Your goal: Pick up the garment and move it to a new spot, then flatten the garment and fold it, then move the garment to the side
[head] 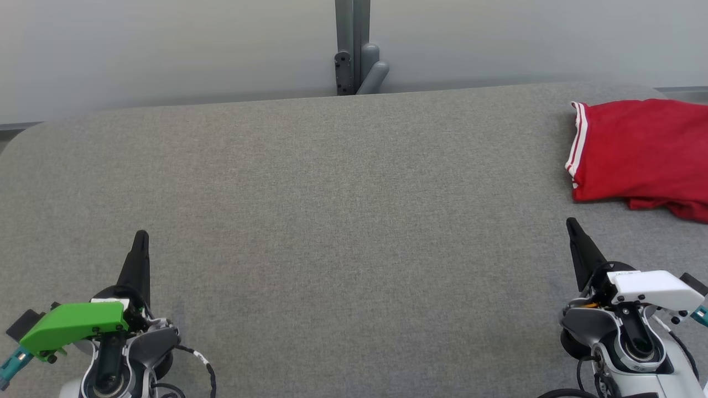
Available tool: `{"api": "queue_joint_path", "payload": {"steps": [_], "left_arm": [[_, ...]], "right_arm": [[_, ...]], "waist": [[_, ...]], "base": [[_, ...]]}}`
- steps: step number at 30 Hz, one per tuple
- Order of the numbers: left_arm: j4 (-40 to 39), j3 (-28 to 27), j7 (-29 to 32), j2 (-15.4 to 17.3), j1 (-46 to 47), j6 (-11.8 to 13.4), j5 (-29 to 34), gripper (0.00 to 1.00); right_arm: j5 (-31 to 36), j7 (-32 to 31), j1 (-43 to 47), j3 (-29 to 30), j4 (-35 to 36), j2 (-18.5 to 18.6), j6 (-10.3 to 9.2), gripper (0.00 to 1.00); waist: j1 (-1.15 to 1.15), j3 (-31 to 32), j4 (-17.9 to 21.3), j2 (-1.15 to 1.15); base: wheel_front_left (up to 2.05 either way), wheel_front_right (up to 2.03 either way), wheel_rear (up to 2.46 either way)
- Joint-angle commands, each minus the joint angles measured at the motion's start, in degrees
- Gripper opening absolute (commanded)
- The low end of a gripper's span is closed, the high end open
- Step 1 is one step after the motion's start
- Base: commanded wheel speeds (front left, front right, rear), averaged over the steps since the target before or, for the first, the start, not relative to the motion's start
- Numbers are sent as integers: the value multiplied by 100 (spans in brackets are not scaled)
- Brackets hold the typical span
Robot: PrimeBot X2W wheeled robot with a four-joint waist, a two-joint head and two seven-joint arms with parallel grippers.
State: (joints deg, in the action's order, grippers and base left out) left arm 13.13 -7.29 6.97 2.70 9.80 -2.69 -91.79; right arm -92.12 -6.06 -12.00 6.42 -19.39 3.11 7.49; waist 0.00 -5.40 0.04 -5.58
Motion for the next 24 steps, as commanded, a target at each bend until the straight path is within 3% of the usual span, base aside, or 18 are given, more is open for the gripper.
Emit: {"api": "queue_joint_path", "payload": {"steps": [1, 24], "left_arm": [[-14, -13, -5, 33, 62, 11, -9, 0], [-14, -13, -5, 33, 62, 11, -9, 0]], "right_arm": [[-36, -28, -10, -6, -9, 46, 1, 0], [-71, 3, -5, -37, -7, 62, 1, 0]], "waist": [[0, 0, 0, 0], [0, 0, 0, 0]], "base": [[0, 0, 0], [0, 0, 0]]}}
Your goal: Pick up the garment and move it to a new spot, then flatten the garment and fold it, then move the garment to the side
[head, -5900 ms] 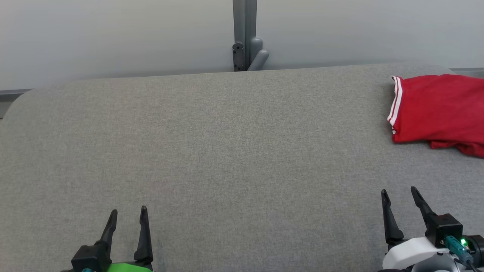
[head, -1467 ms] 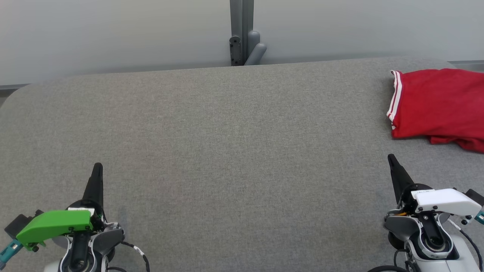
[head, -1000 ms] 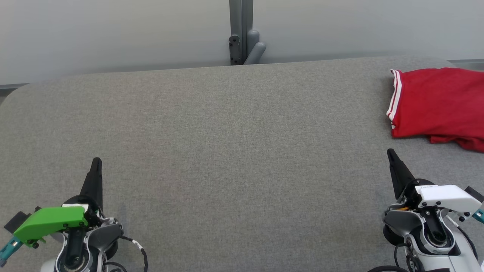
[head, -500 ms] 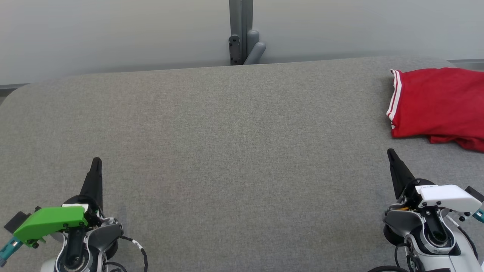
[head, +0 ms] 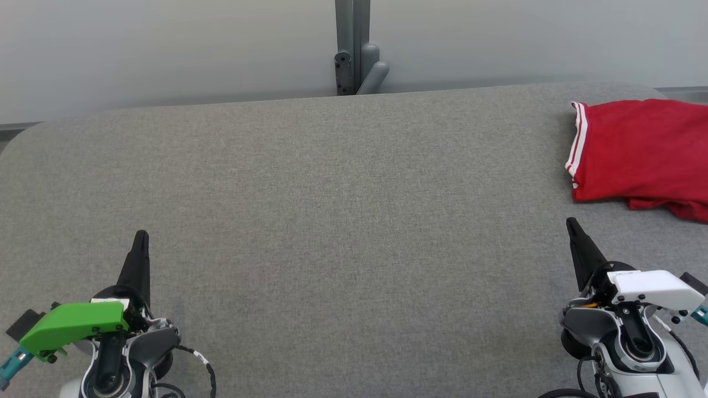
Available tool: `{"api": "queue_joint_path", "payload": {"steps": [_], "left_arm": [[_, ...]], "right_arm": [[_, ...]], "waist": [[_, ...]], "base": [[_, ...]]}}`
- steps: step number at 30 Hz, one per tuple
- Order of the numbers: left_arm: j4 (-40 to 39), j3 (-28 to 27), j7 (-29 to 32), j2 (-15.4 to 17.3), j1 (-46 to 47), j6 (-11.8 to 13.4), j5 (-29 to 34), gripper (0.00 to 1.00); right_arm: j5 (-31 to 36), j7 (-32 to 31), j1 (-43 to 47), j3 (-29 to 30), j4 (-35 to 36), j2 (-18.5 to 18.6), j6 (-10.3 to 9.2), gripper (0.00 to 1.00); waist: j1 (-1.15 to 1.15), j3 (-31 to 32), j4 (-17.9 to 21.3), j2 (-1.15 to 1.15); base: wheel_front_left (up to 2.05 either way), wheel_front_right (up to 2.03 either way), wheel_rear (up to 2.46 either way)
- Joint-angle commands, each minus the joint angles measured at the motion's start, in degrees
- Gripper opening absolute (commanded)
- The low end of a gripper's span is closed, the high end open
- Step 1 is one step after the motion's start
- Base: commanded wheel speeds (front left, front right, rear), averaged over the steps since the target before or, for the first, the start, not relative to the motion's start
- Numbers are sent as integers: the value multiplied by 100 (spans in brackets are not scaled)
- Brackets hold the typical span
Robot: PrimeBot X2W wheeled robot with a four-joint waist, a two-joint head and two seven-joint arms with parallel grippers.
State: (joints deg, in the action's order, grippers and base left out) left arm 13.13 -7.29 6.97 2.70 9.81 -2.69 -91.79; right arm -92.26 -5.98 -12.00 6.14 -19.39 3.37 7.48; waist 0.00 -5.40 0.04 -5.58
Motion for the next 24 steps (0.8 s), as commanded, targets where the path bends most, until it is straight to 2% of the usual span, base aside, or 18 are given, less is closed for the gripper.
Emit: {"api": "queue_joint_path", "payload": {"steps": [1, 24], "left_arm": [[-14, -13, -5, 33, 61, 11, -9, 0], [-14, -13, -5, 33, 61, 11, -9, 0]], "right_arm": [[-55, -3, -5, -10, -7, 37, 2, 0], [-84, 38, 1, -45, -4, 55, 2, 0]], "waist": [[0, 0, 0, 0], [0, 0, 0, 0]], "base": [[0, 0, 0], [0, 0, 0]]}}
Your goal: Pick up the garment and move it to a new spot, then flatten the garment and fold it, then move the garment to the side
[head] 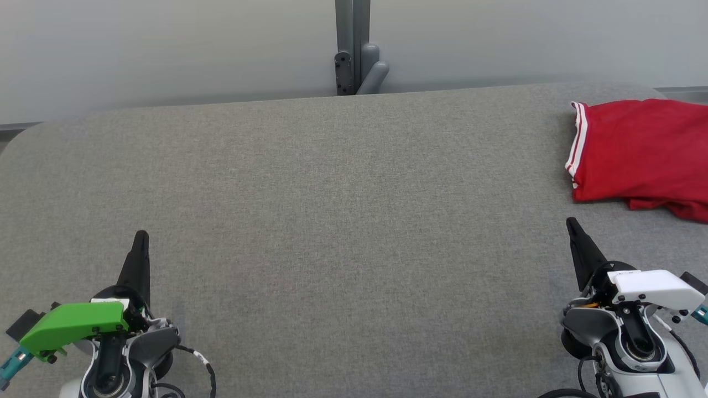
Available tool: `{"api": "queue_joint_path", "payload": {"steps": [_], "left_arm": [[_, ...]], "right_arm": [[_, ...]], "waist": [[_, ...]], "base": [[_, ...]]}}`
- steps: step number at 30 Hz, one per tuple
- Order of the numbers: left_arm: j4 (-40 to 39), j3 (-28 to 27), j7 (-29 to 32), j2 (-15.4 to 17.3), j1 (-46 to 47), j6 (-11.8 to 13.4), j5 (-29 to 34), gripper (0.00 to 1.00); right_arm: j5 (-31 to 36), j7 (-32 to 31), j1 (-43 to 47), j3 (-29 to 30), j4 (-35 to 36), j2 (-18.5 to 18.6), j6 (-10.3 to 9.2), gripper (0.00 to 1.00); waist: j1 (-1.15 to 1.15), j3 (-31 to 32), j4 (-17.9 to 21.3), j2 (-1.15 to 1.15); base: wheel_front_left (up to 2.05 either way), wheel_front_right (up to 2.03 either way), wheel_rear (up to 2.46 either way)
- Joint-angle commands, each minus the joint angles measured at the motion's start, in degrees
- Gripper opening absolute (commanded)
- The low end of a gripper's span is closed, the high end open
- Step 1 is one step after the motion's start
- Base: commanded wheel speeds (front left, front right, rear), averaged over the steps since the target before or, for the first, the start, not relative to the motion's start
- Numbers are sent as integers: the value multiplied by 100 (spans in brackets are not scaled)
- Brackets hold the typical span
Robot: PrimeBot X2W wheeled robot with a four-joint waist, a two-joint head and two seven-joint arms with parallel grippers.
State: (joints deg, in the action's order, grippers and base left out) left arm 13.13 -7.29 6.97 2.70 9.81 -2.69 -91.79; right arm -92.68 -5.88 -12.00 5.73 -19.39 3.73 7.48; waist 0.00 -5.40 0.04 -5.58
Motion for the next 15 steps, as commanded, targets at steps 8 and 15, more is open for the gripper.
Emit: {"api": "queue_joint_path", "payload": {"steps": [8, 15], "left_arm": [[-14, -13, -5, 33, 61, 11, -9, 0], [-14, -13, -5, 33, 61, 11, -8, 0]], "right_arm": [[-57, 37, 3, -17, -2, 26, 2, 0], [-56, 45, 6, -33, -2, 38, 2, 0]], "waist": [[0, 0, 0, 0], [0, 0, 0, 0]], "base": [[0, 0, 0], [0, 0, 0]]}}
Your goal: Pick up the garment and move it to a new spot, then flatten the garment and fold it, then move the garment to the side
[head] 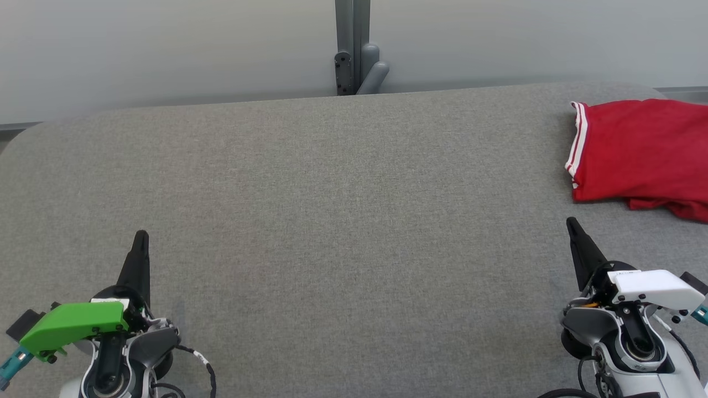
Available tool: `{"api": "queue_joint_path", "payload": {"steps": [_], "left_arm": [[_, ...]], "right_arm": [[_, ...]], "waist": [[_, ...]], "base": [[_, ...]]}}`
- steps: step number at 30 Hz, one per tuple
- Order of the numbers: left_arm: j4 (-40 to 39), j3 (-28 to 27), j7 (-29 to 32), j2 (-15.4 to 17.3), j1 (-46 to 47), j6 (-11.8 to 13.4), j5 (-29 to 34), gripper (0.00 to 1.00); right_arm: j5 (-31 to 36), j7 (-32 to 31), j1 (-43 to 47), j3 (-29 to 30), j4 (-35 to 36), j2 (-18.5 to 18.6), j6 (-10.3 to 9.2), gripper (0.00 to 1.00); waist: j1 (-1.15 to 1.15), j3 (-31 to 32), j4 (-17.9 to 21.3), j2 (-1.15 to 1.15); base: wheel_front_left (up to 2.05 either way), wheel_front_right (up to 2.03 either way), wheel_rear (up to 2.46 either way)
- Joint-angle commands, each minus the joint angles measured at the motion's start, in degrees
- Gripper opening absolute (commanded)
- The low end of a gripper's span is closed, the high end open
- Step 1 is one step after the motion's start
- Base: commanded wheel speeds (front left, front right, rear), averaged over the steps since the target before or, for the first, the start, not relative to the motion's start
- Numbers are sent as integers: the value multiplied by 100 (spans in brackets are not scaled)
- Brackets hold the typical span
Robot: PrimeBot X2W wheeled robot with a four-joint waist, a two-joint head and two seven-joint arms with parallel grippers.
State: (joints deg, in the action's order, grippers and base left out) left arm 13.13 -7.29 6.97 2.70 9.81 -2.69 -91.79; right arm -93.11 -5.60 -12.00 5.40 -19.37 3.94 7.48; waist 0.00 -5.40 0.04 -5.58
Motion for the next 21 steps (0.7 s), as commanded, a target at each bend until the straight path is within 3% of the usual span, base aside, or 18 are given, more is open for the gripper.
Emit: {"api": "queue_joint_path", "payload": {"steps": [1, 21], "left_arm": [[-14, -13, -5, 33, 60, 11, -9, 0], [-14, -13, -5, 33, 60, 11, -9, 0]], "right_arm": [[-15, 12, 6, -1, -3, 19, 2, 0], [-62, 55, 12, -46, 2, 50, 2, 0]], "waist": [[0, 0, 0, 0], [0, 0, 0, 0]], "base": [[0, 0, 0], [0, 0, 0]]}}
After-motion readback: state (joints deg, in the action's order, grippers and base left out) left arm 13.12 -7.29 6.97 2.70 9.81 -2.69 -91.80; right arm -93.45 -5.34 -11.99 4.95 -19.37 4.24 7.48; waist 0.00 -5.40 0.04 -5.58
